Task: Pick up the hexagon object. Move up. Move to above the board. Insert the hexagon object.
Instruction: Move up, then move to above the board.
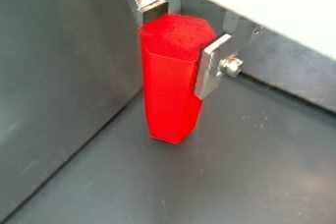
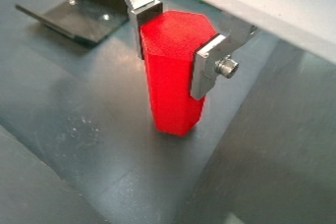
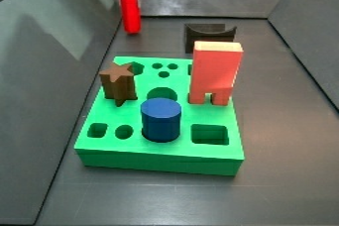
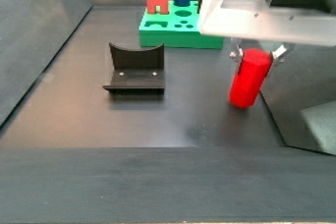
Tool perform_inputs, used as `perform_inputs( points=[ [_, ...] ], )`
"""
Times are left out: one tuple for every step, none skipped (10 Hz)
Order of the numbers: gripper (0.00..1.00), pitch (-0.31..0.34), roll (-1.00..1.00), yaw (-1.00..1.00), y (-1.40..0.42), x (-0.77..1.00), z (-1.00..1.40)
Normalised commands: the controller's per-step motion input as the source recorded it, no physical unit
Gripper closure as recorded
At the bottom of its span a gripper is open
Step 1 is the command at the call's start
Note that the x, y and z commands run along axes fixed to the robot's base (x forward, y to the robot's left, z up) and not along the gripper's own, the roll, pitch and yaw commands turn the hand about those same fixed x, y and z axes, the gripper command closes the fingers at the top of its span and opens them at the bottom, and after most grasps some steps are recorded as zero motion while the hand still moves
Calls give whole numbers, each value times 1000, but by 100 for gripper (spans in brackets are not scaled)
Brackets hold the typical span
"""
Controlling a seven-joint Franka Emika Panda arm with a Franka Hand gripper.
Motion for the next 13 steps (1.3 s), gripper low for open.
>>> perform_inputs(
  points=[
    [100, 21, 47, 4, 24, -35, 597],
    [100, 35, 67, -6, 15, -37, 475],
    [100, 41, 82, -8, 16, -35, 393],
    [100, 58, 103, -4, 9, -37, 230],
    [100, -33, -84, 75, 6, -51, 1000],
    [100, -22, -74, 74, 7, -53, 1000],
    [100, -7, -54, 60, 6, -54, 1000],
    [100, 10, -29, 45, 7, -53, 1000],
    [100, 34, 7, 30, 9, -52, 1000],
    [100, 53, 34, 20, 11, -50, 1000],
    [100, 78, 66, 13, 12, -48, 1000],
    [100, 89, 81, 19, 12, -44, 1000],
    [100, 92, 80, 20, 12, -42, 1000]
  ],
)
